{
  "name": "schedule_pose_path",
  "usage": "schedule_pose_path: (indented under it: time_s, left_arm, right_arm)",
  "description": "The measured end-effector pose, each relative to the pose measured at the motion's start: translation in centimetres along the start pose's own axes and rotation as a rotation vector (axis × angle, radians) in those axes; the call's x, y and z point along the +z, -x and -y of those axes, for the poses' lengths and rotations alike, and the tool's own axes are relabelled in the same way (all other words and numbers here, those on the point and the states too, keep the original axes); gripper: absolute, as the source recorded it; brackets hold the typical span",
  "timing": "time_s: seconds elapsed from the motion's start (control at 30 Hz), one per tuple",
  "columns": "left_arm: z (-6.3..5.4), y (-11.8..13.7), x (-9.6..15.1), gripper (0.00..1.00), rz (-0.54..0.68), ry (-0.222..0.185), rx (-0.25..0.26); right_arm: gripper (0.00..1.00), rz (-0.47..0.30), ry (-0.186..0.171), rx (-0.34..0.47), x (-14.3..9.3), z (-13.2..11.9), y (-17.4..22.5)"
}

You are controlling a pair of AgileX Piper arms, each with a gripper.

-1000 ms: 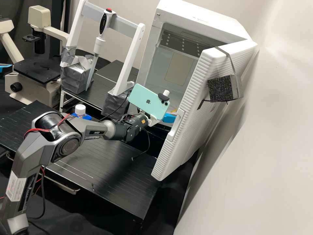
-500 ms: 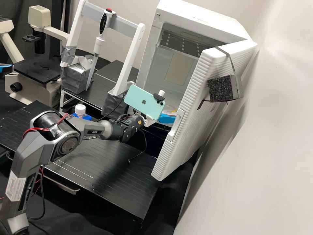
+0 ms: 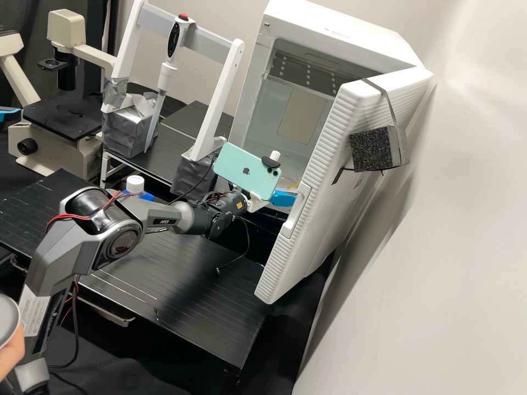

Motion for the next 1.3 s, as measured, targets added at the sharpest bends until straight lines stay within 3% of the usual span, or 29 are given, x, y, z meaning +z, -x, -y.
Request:
schedule_pose_path:
  time_s: [0.4, 0.43, 1.3]
  left_arm:
    - [0.0, 0.0, 0.0, 1.0, 0.0, 0.0, 0.0]
    - [0.0, 0.0, 0.0, 1.0, 0.0, 0.0, 0.0]
    - [0.0, 0.0, 0.0, 1.0, 0.0, 0.0, 0.0]
  right_arm:
    - [1.0, -0.013, -0.022, -0.021, -0.7, 0.9, -0.4]
    - [0.0, -0.012, -0.028, -0.021, -0.7, 0.9, -0.5]
    - [0.0, -0.009, -0.036, -0.021, -0.7, 0.8, -1.4]
